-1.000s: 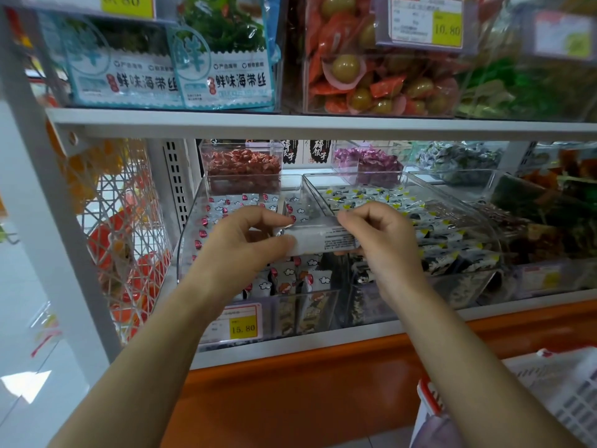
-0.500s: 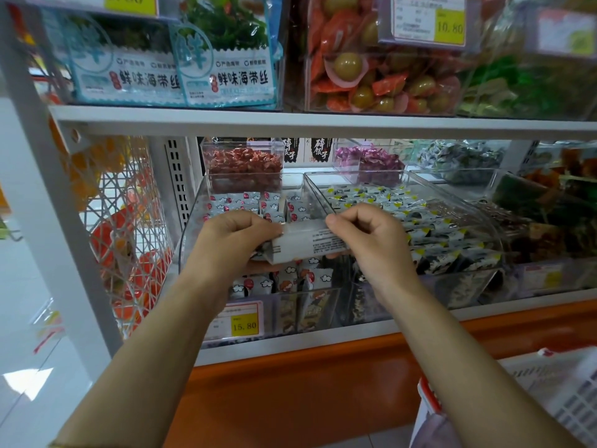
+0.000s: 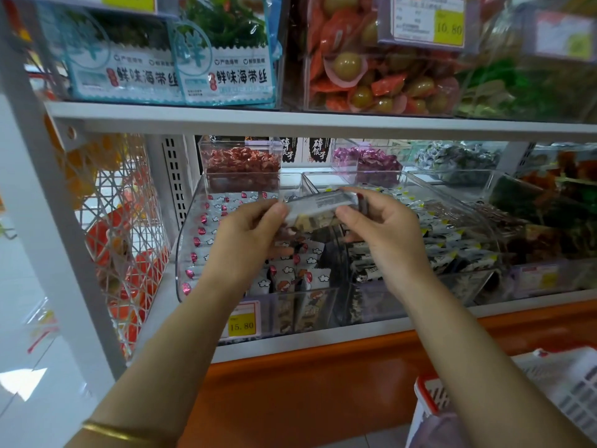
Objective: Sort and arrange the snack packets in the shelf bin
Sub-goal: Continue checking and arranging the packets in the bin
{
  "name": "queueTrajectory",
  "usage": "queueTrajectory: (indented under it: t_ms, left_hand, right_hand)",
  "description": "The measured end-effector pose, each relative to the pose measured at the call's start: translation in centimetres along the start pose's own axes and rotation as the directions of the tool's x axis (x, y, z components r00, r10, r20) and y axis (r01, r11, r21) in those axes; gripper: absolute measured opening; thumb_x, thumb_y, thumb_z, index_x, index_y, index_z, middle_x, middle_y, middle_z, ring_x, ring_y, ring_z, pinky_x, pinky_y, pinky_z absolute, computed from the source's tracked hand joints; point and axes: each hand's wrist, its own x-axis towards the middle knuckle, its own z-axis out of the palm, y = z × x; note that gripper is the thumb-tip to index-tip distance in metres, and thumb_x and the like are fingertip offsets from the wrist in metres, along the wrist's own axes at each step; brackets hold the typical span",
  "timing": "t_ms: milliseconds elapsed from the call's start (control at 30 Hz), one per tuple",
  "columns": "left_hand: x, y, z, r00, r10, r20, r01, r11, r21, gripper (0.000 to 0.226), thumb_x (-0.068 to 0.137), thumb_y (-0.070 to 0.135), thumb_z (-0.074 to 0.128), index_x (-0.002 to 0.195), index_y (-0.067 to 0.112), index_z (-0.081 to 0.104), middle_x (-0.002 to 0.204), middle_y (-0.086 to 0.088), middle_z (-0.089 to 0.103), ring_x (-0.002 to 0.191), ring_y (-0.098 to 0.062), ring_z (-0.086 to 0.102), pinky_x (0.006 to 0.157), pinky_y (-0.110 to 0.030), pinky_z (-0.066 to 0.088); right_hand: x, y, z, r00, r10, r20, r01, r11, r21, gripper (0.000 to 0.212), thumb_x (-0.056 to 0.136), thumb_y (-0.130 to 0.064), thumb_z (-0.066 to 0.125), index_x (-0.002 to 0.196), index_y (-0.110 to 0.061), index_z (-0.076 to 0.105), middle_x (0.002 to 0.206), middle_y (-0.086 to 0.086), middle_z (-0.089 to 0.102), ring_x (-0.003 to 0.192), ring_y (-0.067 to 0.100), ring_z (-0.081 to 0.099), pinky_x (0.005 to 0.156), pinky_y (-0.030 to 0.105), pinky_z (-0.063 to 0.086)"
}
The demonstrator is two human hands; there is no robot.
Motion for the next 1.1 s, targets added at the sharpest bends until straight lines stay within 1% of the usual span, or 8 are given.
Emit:
queueTrajectory:
  t_ms: [67,200,333,467,600,833,933,1100]
  left_hand:
    - [0.4,-0.6,0.5,0.997,0.08,-0.016,-0.072,0.954,0.29,0.046,0.095,0.034,0.047,0.135,0.01,0.046,0.11,-0.001,0.063,0.096,-0.013,0.062,0.079,-0.032,0.053]
    - [0.9,-2.0,1.4,0.975,0.141,0.17,-0.219,0.534,0.817,0.04,0.097,0.033,0.041,0.133,0.016,0.048,0.135,-0.005,0.048,0.123,-0.028,0.038,0.102,-0.041,0.032]
    - [0.9,-2.9,1.8,0.958,0.051,0.281,-0.282,0.336,0.899,0.038,0.097,0.037,0.037,0.133,0.028,0.047,0.136,0.002,0.046,0.126,-0.025,0.031,0.104,-0.043,0.021]
    - [1.0,-2.9,1.1,0.961,0.065,0.269,-0.274,0.339,0.9,0.035,0.094,0.04,0.045,0.127,0.029,0.051,0.129,0.003,0.049,0.121,-0.024,0.033,0.101,-0.043,0.023]
    - [0.7,-2.7,0.8,0.962,0.042,0.27,-0.266,0.367,0.891,0.036,0.093,0.041,0.045,0.127,0.032,0.051,0.128,0.002,0.049,0.121,-0.025,0.034,0.1,-0.043,0.025]
    - [0.9,-2.2,0.1,0.98,0.056,0.19,-0.193,0.473,0.86,0.03,0.091,0.029,0.051,0.118,0.023,0.059,0.122,-0.003,0.054,0.118,-0.028,0.037,0.101,-0.044,0.031]
    - [1.1,-2.2,-0.1,0.986,0.046,0.159,-0.162,0.478,0.863,0.03,0.091,0.026,0.051,0.119,0.022,0.06,0.122,-0.005,0.054,0.117,-0.03,0.038,0.1,-0.043,0.033]
    - [1.2,-1.8,-0.3,0.992,0.028,0.125,-0.122,0.506,0.854,0.032,0.092,0.025,0.05,0.122,0.023,0.059,0.125,-0.007,0.053,0.119,-0.031,0.037,0.102,-0.042,0.032]
  right_hand:
    - [0.5,0.1,-0.5,0.994,0.0,-0.114,-0.005,0.999,-0.039,0.013,0.085,-0.01,0.065,0.093,-0.02,0.067,0.087,0.013,0.067,0.071,0.012,0.062,0.06,0.024,0.055]
    - [1.7,0.3,-1.3,0.981,-0.038,-0.192,-0.014,0.964,-0.265,0.025,0.084,-0.02,0.067,0.107,-0.011,0.066,0.092,0.008,0.067,0.084,0.019,0.064,0.078,0.035,0.054]
    - [2.8,0.0,-0.4,0.985,-0.166,-0.034,0.126,0.85,-0.512,0.032,0.08,-0.022,0.072,0.109,-0.011,0.066,0.09,-0.01,0.062,0.079,0.0,0.055,0.068,0.005,0.038]
    - [4.4,0.1,0.6,0.964,-0.125,0.237,0.26,0.641,-0.722,0.038,0.078,-0.027,0.074,0.112,-0.012,0.066,0.107,0.007,0.067,0.102,0.025,0.055,0.081,0.029,0.042]
    - [5.2,1.0,1.8,0.914,-0.01,0.406,0.367,0.448,-0.815,0.045,0.079,-0.036,0.071,0.119,-0.017,0.063,0.115,0.006,0.064,0.109,0.025,0.045,0.085,0.035,0.038]
    - [6.3,1.4,2.4,0.87,0.228,0.436,0.326,0.396,-0.858,0.047,0.08,-0.043,0.068,0.124,-0.028,0.058,0.125,0.01,0.047,0.122,0.027,0.037,0.102,0.037,0.028]
    - [6.5,1.6,2.7,0.792,0.357,0.495,0.408,0.294,-0.864,0.029,0.089,-0.038,0.056,0.115,-0.028,0.062,0.137,0.01,0.038,0.131,0.032,0.027,0.108,0.043,0.026]
    - [7.0,1.3,3.3,0.717,0.514,0.472,0.491,0.11,-0.864,0.032,0.093,-0.023,0.047,0.123,-0.022,0.058,0.153,0.012,0.014,0.138,0.042,0.011,0.112,0.048,0.018]
